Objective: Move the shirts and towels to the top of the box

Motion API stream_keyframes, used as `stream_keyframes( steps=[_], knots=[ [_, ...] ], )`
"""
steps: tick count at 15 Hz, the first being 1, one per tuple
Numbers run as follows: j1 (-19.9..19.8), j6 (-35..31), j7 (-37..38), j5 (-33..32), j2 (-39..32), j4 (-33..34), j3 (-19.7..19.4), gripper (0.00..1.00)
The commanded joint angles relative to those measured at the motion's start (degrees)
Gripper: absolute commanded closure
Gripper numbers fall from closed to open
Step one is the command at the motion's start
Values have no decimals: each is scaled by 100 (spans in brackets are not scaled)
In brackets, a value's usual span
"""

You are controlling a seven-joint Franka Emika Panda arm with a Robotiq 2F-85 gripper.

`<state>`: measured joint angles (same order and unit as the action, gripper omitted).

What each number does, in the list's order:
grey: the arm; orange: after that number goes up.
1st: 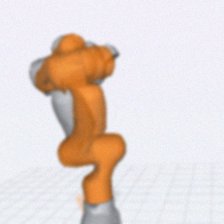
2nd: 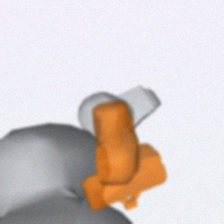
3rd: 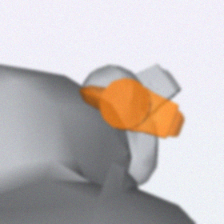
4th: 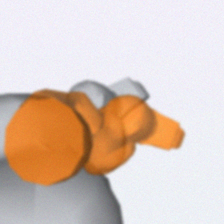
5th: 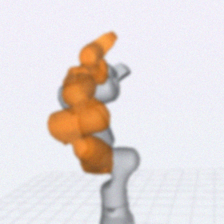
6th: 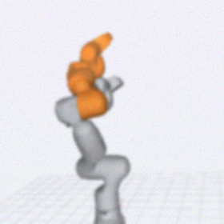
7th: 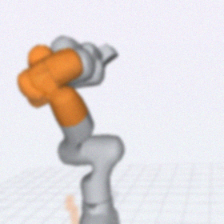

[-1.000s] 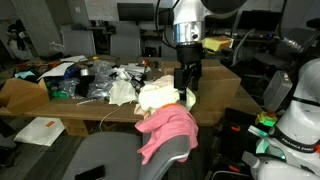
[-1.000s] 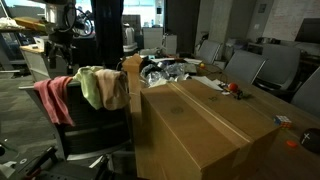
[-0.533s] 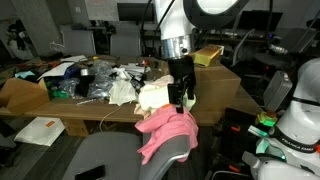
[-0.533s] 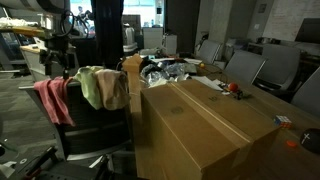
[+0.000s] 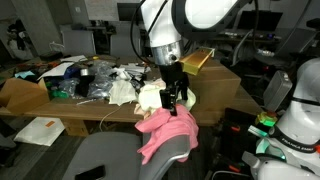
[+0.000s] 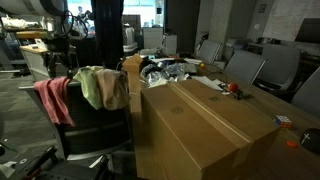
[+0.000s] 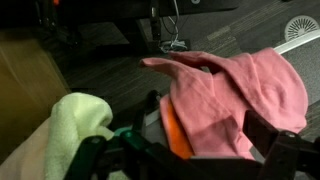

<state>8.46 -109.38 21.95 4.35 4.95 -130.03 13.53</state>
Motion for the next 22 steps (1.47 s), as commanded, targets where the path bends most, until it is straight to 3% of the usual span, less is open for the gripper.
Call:
stream_keyframes(
  steps=[1,13,15,22],
  knots=[
    [109,82,225,-204,-240,270,-10,0],
    [126,57,94,-117,-433,337,-77,0],
    [125,68,89,-111,-434,337,-87,25],
    [118,144,113,-125,-449,436,-128,78]
  ],
)
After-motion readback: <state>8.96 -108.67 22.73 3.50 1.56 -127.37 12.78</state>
